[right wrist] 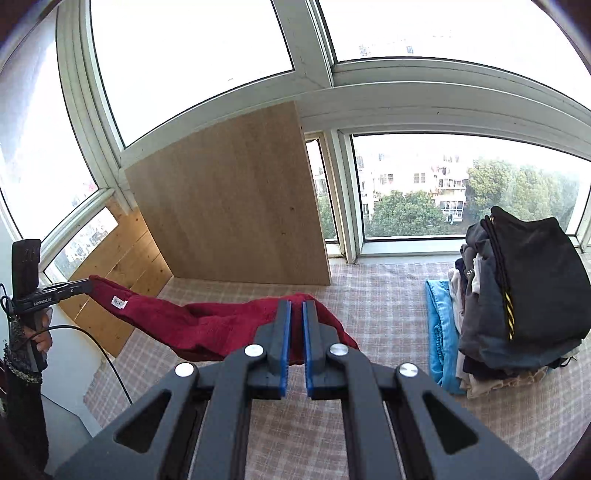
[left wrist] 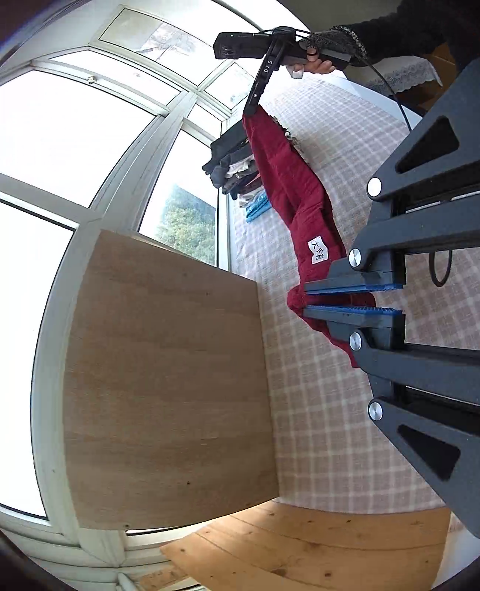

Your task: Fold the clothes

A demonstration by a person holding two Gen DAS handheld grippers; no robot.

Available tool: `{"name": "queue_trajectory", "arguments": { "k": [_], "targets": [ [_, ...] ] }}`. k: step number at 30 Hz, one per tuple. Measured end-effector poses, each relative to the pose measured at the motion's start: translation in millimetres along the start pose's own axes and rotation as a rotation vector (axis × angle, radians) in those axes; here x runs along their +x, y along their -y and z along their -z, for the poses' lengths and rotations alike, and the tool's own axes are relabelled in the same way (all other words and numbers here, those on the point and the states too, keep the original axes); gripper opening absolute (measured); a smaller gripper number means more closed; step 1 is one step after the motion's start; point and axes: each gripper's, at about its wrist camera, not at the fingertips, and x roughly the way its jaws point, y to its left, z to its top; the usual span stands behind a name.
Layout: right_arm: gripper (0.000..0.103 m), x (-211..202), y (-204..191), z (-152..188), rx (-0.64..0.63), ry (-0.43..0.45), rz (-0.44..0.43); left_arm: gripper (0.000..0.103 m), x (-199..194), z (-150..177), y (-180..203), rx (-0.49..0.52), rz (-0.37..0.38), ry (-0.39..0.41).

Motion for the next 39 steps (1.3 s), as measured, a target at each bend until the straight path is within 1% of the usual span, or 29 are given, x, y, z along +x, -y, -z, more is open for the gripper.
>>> {"name": "queue_trajectory", "arguments": {
  "k": [2,4,6,8,10,11,12,14,17,18,20,21,22,23,24,25,26,27,28,29,30,34,37,39],
  "targets": [
    [0.006,-4,6,16,0.017,-0.035,0.003,0.005,14,30,-3,-0.021,0.003,-0.065],
    [0.006,4,18,47,0.056,-0.113,-0.006,0.005,27,61,-6,-0.042,0.007,-0.129],
    [0.006,21,32,95,0.102,-0.211,0.003,0.005,41,91,-9,-0.062,0.01,-0.194],
    [0.006,43,47,153,0.166,-0.333,0.004,0.005,55,122,-12,-0.083,0.013,-0.258],
    [0.006,68,65,219,0.232,-0.471,0.044,0.005,68,152,-14,-0.104,0.017,-0.323],
    [0.006,78,74,248,0.259,-0.53,0.078,0.006,75,167,-16,-0.114,0.018,-0.355],
    [0.007,85,82,272,0.29,-0.581,0.096,0.006,82,182,-17,-0.125,0.02,-0.387],
    [0.008,90,88,298,0.316,-0.668,0.133,0.007,96,213,-20,-0.145,0.023,-0.452],
    [0.009,72,85,289,0.227,-0.636,0.2,0.006,116,258,-25,-0.177,0.028,-0.549],
    [0.009,64,84,280,0.197,-0.603,0.218,0.006,112,253,-16,-0.155,0.026,-0.52],
    [0.012,52,84,254,0.164,-0.511,0.21,0.006,103,240,3,-0.109,0.021,-0.456],
    [0.016,48,85,241,0.157,-0.461,0.199,0.006,98,234,12,-0.086,0.018,-0.424],
    [0.023,47,86,228,0.15,-0.406,0.188,0.006,93,228,21,-0.064,0.016,-0.392],
    [0.028,46,87,216,0.142,-0.35,0.177,0.008,88,221,30,-0.041,0.013,-0.36],
    [0.04,49,85,202,0.119,-0.289,0.166,0.013,84,215,40,-0.018,0.011,-0.328],
    [0.051,54,82,192,0.088,-0.234,0.164,0.022,79,209,49,0.005,0.008,-0.296],
    [0.054,60,81,184,0.054,-0.192,0.169,0.031,85,210,67,0.039,0.026,-0.272],
    [0.054,72,78,175,0.02,-0.17,0.176,0.032,92,211,86,0.073,0.045,-0.249],
    [0.054,81,79,171,-0.001,-0.175,0.169,0.032,102,211,106,0.105,0.052,-0.233],
    [0.054,90,81,167,-0.018,-0.185,0.158,0.03,115,211,127,0.123,0.081,-0.224],
    [0.054,97,84,166,-0.029,-0.202,0.135,0.03,127,211,149,0.14,0.111,-0.216],
    [0.054,107,100,170,-0.087,-0.254,0.071,0.03,181,219,225,0.204,0.151,-0.274],
    [0.054,118,115,174,-0.145,-0.299,0.047,0.03,215,226,262,0.221,0.139,-0.309],
    [0.054,128,126,174,-0.162,-0.319,0.025,0.03,234,229,284,0.222,0.138,-0.325]
  ]
}}
